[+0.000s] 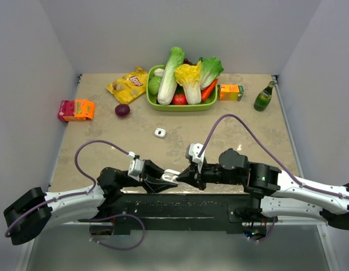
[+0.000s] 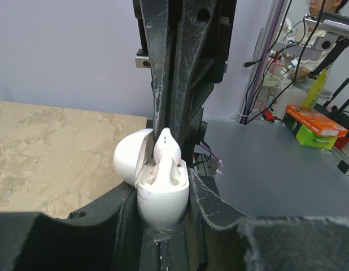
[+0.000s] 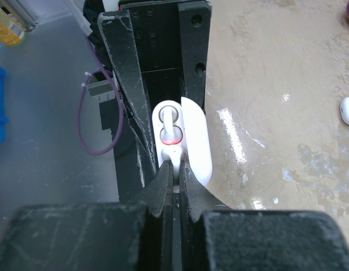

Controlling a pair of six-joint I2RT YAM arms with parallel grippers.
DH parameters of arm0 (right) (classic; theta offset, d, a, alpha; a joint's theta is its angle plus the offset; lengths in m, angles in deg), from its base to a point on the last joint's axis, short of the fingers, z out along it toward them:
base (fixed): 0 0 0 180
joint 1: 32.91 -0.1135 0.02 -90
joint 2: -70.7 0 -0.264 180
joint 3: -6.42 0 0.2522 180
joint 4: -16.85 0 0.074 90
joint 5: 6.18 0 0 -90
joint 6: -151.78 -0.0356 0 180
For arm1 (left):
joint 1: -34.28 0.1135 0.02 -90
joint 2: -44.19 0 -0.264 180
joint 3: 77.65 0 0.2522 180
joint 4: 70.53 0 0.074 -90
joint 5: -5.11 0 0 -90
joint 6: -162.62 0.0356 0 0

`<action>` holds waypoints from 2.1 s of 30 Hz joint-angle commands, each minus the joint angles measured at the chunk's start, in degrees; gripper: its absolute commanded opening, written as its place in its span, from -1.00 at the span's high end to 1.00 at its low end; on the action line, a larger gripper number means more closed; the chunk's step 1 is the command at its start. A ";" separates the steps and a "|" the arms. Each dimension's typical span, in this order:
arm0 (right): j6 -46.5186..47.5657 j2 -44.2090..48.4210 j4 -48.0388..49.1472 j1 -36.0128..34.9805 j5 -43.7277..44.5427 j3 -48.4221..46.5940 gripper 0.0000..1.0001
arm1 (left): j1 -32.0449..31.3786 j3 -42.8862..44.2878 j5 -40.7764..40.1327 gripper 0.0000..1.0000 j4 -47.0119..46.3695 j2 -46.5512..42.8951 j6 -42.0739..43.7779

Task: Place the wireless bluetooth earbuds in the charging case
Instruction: Place the earbud in the charging case, then close the charging case.

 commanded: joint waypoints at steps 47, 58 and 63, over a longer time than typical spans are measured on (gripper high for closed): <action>-10.97 -0.90 -2.54 -0.18 26.21 -4.91 1.00 | -0.48 4.04 -2.54 1.00 -0.63 0.79 1.55; -9.65 -4.59 -0.69 -0.18 20.05 -4.64 1.00 | -0.74 3.78 -2.62 1.00 -1.78 1.49 1.38; -8.95 -6.53 -0.70 -0.26 18.20 -5.00 1.00 | -0.83 3.96 -2.45 1.00 -2.39 2.11 1.46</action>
